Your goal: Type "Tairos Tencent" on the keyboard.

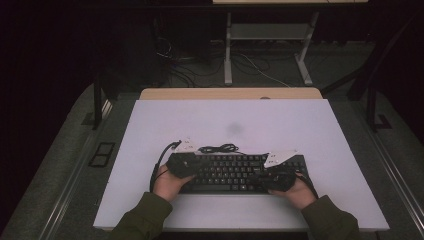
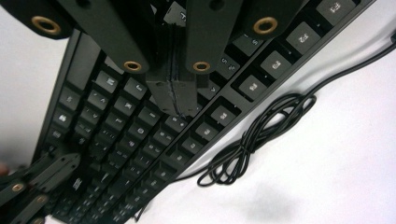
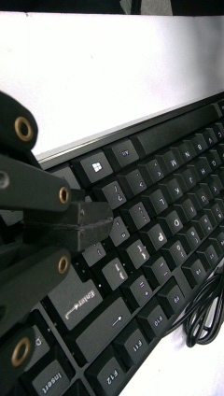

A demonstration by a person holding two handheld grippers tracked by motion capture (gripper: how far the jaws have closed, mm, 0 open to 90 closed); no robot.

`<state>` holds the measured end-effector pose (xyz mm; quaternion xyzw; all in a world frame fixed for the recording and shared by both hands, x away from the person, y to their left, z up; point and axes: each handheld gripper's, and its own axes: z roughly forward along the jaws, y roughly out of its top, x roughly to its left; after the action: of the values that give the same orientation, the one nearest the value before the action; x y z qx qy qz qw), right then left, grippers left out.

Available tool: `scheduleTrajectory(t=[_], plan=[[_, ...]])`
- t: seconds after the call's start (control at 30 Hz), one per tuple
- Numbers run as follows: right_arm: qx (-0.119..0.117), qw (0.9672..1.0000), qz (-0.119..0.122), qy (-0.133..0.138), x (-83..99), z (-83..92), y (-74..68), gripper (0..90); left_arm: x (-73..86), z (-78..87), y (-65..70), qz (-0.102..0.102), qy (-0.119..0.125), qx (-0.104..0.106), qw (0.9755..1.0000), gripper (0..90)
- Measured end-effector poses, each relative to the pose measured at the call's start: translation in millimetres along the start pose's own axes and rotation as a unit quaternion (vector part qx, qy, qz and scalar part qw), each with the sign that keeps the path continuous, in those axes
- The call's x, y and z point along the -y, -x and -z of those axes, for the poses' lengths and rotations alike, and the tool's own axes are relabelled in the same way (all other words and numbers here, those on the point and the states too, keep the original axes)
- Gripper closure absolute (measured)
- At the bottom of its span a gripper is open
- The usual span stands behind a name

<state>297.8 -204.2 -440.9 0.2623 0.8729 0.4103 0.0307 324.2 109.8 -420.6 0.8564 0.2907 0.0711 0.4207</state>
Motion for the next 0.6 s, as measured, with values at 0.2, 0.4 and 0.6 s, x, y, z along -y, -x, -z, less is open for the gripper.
scheduleTrajectory(t=[0.2, 0.4, 0.6], plan=[[0.000, 1.0000, 0.000, 0.000, 0.0, 0.0, 0.0, 89.4, 3.2, -5.3, -1.2, -0.005, -0.017, -0.009, 0.9998, 88.8], [0.000, 1.0000, 0.000, 0.001, 0.2, 0.1, 0.4, 89.4, 5.0, -7.4, -2.2, -0.002, -0.022, -0.012, 0.9997, 88.8], [0.000, 1.0000, -0.001, 0.001, 0.3, 0.0, 0.3, 89.4, 6.4, -10.4, -1.5, -0.009, -0.035, -0.015, 0.9992, 88.9]])
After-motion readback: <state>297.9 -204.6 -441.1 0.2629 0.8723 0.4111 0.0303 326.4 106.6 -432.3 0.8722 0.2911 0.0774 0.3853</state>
